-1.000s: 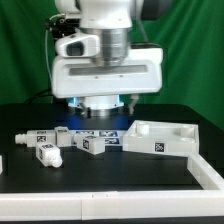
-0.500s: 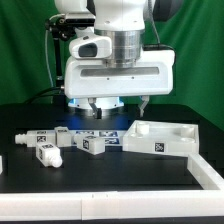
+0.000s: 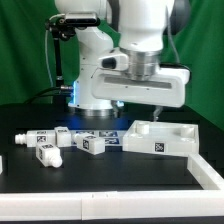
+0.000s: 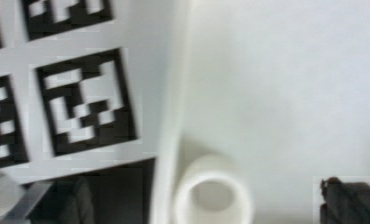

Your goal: Assemble one leg

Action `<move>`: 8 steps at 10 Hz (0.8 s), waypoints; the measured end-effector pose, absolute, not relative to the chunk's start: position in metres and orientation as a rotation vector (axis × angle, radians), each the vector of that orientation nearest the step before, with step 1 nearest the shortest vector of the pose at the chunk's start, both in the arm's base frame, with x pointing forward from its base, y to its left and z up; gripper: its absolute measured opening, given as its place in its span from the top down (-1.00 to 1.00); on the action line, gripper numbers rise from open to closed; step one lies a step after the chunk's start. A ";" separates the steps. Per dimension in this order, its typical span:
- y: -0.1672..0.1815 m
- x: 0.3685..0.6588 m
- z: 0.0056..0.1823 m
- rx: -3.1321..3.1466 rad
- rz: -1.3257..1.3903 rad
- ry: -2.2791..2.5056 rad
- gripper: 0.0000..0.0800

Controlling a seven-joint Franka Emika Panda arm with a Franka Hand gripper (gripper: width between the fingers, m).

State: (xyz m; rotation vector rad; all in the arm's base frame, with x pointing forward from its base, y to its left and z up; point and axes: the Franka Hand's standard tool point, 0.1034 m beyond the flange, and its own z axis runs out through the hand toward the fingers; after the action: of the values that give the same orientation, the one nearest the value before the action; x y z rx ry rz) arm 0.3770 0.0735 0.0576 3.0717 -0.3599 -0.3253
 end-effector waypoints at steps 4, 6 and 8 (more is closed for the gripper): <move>0.064 0.383 0.050 3.109 -0.267 -0.312 -0.62; 0.068 0.364 0.030 3.106 -0.216 -0.344 -0.62; 0.079 0.350 0.012 3.104 -0.184 -0.351 -0.62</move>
Offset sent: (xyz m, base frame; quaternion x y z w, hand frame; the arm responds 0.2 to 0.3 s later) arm 0.0074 -0.0182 -0.0155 0.0424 0.0470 -0.0389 0.9972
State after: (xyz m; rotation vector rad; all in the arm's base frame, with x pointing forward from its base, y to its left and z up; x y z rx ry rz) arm 0.3504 0.0786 0.0123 3.1044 -0.3506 -0.1842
